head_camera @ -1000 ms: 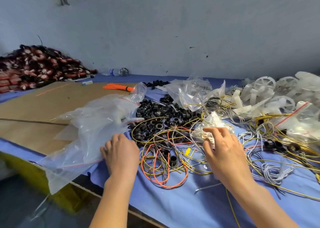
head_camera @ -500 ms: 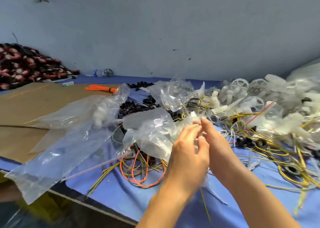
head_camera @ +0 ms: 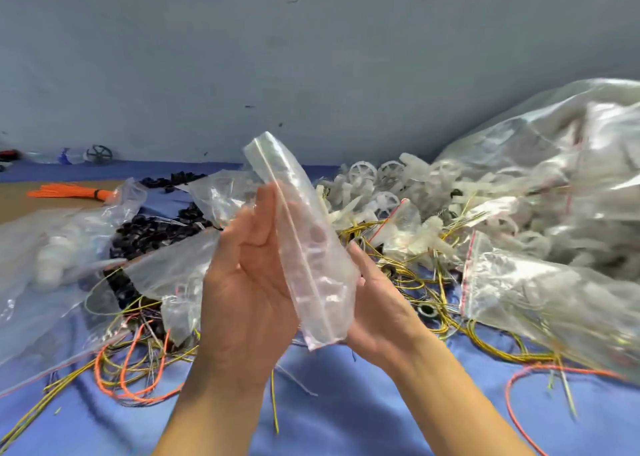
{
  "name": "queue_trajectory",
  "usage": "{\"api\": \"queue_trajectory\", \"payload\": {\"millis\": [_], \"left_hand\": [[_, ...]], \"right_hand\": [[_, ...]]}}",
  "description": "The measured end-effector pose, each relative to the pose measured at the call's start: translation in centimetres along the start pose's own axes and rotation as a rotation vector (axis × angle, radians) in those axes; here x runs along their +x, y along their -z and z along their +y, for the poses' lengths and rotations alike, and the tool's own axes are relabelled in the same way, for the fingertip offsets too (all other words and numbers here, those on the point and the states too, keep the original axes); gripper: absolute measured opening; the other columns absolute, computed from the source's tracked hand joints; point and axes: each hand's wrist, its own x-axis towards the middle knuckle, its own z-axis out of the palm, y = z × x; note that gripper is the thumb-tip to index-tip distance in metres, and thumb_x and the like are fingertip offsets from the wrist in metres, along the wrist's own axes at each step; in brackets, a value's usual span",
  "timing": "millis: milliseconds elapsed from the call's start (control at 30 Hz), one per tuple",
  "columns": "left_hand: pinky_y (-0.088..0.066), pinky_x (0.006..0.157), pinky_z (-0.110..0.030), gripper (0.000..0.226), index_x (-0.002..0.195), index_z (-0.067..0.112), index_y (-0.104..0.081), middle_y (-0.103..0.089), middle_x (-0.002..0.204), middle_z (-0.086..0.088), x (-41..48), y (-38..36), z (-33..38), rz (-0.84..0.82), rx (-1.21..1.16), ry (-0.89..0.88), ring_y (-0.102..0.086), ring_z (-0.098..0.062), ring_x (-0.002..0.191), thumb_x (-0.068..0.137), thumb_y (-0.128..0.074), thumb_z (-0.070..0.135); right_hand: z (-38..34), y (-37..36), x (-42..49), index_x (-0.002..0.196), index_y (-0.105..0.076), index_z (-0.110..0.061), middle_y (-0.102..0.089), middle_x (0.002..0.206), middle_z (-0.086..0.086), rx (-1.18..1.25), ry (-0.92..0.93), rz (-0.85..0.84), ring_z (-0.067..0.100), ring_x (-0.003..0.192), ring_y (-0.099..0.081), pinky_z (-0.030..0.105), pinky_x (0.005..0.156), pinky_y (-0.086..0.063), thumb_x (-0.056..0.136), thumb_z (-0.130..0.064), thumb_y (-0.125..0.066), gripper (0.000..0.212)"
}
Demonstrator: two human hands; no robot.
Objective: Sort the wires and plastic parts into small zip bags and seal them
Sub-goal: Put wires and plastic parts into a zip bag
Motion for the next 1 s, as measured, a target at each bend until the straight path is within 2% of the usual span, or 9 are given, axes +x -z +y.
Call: {"api": "queue_trajectory", "payload": {"millis": [100, 167, 267, 400, 533, 633, 733, 900, 1000], "left_hand": [[-0.056, 0.083, -0.029, 0.026, 0.104, 0.02, -0.076, -0.072, 0.115, 0.003, 0.8, 0.4, -1.2, 0.055, 0.055, 0.13, -0.068, -0.012, 0.104, 0.092, -0.055, 0.032], [-0.057, 0.082, -0.03, 0.022, 0.106, 0.016, -0.071, -0.069, 0.119, -0.001, 1.9, 1.5, -2.0, 0.211, 0.108, 0.17, -0.067, -0.014, 0.102, 0.097, -0.052, 0.025], [-0.058, 0.067, -0.025, 0.015, 0.103, 0.006, -0.066, -0.069, 0.1, -0.006, 3.0, 3.9, -3.8, 0.509, 0.487, 0.162, -0.065, -0.014, 0.079, 0.096, -0.054, 0.011], [-0.052, 0.063, -0.026, 0.013, 0.082, 0.006, -0.064, -0.066, 0.074, -0.003, 3.0, 4.9, -5.9, 0.576, 0.759, 0.2, -0.061, -0.013, 0.066, 0.092, -0.057, 0.005], [-0.054, 0.059, -0.028, 0.014, 0.082, 0.01, -0.063, -0.065, 0.074, -0.005, 2.8, 4.6, -6.8, 0.495, 0.677, 0.284, -0.062, -0.016, 0.063, 0.094, -0.057, 0.012], [-0.054, 0.05, -0.026, 0.011, 0.082, 0.01, -0.065, -0.066, 0.067, -0.001, 2.7, 4.5, -7.4, 0.528, 0.644, 0.313, -0.063, -0.013, 0.057, 0.092, -0.063, 0.015], [-0.05, 0.042, -0.022, 0.011, 0.086, 0.016, -0.062, -0.061, 0.066, 0.002, 3.0, 4.5, -7.4, 0.606, 0.761, 0.166, -0.058, -0.012, 0.055, 0.096, -0.059, 0.016], [-0.051, 0.042, -0.019, 0.01, 0.09, 0.018, -0.06, -0.061, 0.075, 0.002, 3.1, 4.5, -6.7, 0.617, 0.747, 0.022, -0.058, -0.005, 0.045, 0.098, -0.055, 0.016], [-0.051, 0.044, -0.02, 0.009, 0.093, 0.018, -0.06, -0.061, 0.077, 0.001, 3.0, 4.6, -6.5, 0.602, 0.79, 0.012, -0.057, -0.003, 0.044, 0.099, -0.054, 0.017]], "right_hand": [[-3.3, 1.7, -0.7, 0.134, -0.057, -0.006, -0.056, 0.133, 0.017, 0.096, 0.221, 0.067, 0.029, 0.121, -0.05, 0.046, 0.116, -0.028, 0.09, -0.03, -0.06, 0.05], [-5.4, 3.1, -1.4, 0.128, -0.059, -0.008, -0.06, 0.125, 0.016, 0.158, 0.358, 0.143, 0.03, 0.115, -0.055, 0.046, 0.114, -0.034, 0.091, -0.027, -0.058, 0.042], [-7.0, 5.4, -2.6, 0.103, -0.065, -0.011, -0.068, 0.097, 0.011, 0.107, 0.441, 0.256, 0.025, 0.085, -0.066, 0.036, 0.083, -0.055, 0.092, -0.018, -0.053, 0.018], [-7.3, 7.4, -3.7, 0.089, -0.062, -0.014, -0.066, 0.085, 0.007, 0.024, 0.471, 0.41, 0.018, 0.069, -0.066, 0.025, 0.059, -0.056, 0.088, -0.008, -0.058, 0.007], [-7.0, 8.1, -4.6, 0.093, -0.064, -0.019, -0.069, 0.093, 0.005, -0.013, 0.499, 0.352, 0.018, 0.077, -0.071, 0.027, 0.059, -0.057, 0.083, -0.006, -0.064, 0.017], [-6.9, 8.0, -5.1, 0.103, -0.065, -0.022, -0.071, 0.096, 0.003, -0.052, 0.492, 0.24, 0.019, 0.082, -0.071, 0.033, 0.069, -0.06, 0.085, -0.027, -0.065, 0.019], [-7.2, 7.8, -5.5, 0.103, -0.06, -0.023, -0.072, 0.097, 0.003, 0.043, 0.534, 0.189, 0.021, 0.084, -0.07, 0.036, 0.076, -0.06, 0.089, -0.047, -0.056, 0.028], [-6.7, 8.0, -5.6, 0.103, -0.064, -0.016, -0.068, 0.084, 0.004, -0.031, 0.581, 0.297, 0.018, 0.071, -0.067, 0.033, 0.07, -0.06, 0.09, -0.018, -0.063, 0.013], [-6.1, 7.7, -5.5, 0.119, -0.062, -0.014, -0.067, 0.096, 0.007, -0.13, 0.539, 0.282, 0.021, 0.081, -0.066, 0.038, 0.082, -0.058, 0.086, -0.02, -0.065, 0.033]]}}
